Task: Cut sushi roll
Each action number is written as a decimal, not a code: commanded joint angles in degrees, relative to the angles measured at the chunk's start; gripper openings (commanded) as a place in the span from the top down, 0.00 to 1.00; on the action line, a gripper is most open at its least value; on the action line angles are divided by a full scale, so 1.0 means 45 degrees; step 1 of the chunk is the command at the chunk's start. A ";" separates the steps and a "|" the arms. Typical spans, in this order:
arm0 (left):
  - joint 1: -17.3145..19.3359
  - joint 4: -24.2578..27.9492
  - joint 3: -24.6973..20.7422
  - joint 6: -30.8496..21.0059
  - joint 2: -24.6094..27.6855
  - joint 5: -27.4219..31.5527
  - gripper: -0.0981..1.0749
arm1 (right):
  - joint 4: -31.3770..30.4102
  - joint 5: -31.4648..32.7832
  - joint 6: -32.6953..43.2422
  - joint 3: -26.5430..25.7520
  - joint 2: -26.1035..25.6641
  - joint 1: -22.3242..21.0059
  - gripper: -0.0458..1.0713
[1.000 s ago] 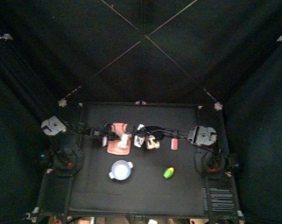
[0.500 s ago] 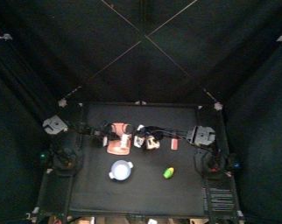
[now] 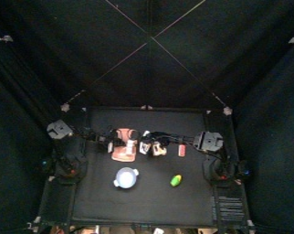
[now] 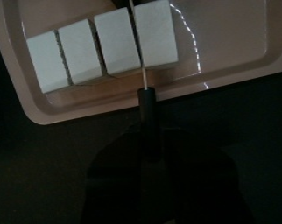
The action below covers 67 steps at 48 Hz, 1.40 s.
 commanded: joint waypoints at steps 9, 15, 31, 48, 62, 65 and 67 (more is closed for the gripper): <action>0.0098 -0.0391 -0.0273 -0.0039 -0.0039 0.0645 0.67 | 0.0195 0.0078 0.0059 -0.0332 -0.0215 -0.0117 0.50; 0.0059 -0.1172 -0.0430 0.0059 -0.0039 0.0957 0.67 | 0.0215 0.0098 0.0098 -0.0488 -0.0234 -0.0137 0.50; 0.0078 -0.1484 -0.0566 0.0059 0.0254 0.1367 0.67 | -0.1270 0.0098 0.2227 -0.0410 -0.0117 -0.0430 0.50; 0.0098 -0.1953 -0.0801 -0.0039 0.0313 0.1406 0.67 | -0.1758 0.0176 0.2988 -0.0625 -0.0176 -0.0488 0.50; 0.0039 -0.2402 -0.0703 0.0039 -0.0137 0.1406 0.67 | -0.2324 0.0156 0.3906 -0.0840 -0.0254 -0.0625 0.50; 0.0039 -0.2402 -0.0703 0.0039 -0.0156 0.1406 0.67 | -0.2461 0.0156 0.4082 -0.0859 -0.0293 -0.0664 0.50; 0.0039 -0.2402 -0.0703 0.0039 -0.0156 0.1406 0.67 | -0.2578 0.0156 0.4160 -0.0859 -0.0352 -0.0664 0.50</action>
